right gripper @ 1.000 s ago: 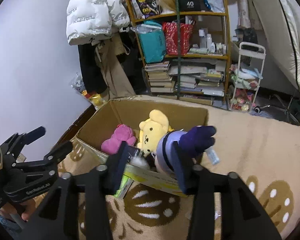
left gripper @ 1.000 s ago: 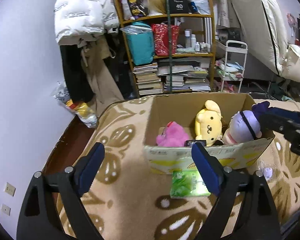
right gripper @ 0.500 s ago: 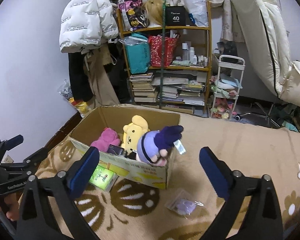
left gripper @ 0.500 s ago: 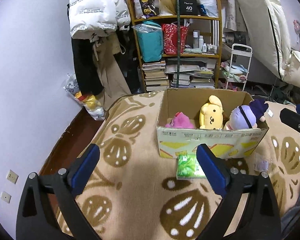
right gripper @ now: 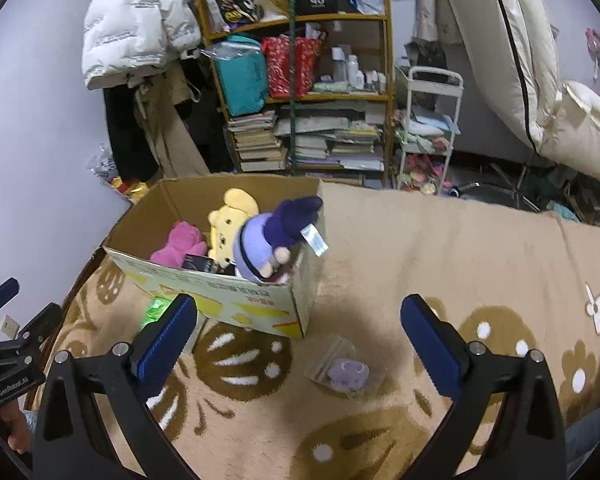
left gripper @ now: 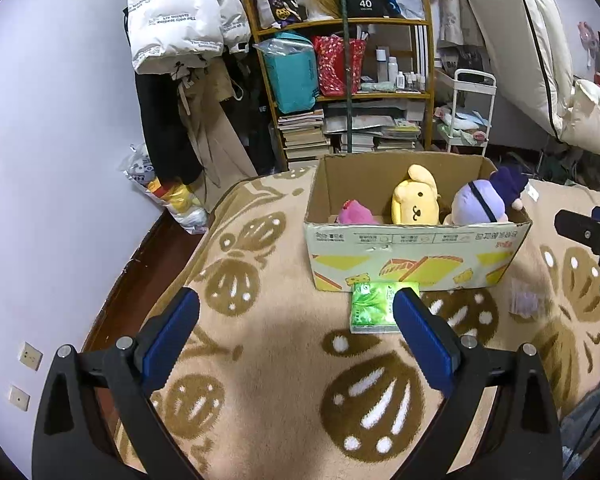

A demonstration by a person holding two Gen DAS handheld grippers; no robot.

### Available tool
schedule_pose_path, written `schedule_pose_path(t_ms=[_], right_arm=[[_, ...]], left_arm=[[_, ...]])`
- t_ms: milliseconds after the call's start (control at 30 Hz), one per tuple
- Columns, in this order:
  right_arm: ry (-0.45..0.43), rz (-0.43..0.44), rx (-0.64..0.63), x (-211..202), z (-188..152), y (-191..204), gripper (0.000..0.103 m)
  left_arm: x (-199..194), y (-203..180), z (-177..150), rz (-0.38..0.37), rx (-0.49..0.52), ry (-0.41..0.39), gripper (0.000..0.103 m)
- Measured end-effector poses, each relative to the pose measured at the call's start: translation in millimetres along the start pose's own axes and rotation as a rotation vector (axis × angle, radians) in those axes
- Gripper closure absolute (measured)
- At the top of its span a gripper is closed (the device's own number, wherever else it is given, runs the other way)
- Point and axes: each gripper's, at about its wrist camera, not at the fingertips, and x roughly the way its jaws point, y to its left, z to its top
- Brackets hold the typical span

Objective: Organize soft objects
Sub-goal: 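Move the left tool to the green tissue pack while the right tool approaches the clear bag, then grasp the green tissue pack with the left tool while the right tool grasps the clear bag with purple toy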

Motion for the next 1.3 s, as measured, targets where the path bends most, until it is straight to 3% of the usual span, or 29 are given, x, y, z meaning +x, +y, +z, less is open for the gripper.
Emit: schedule_pose_path(t_ms=[567,1067,1300], right_arm=[[0.138,-0.142,0.075,39,-9,-21,0.0],[0.244,-0.173,0.117,74,-24,-27,0.0],[0.311,-0.218,0.145,100,-35,-35,0.0]], left_arm=[[28,-7,-2,-0.01,-0.014,0.032,0.007],[56,-39,-3,-0.061,0.054,0.036,0.007],[84,-48,-18,-0.07,0.055,0.093,0.007]])
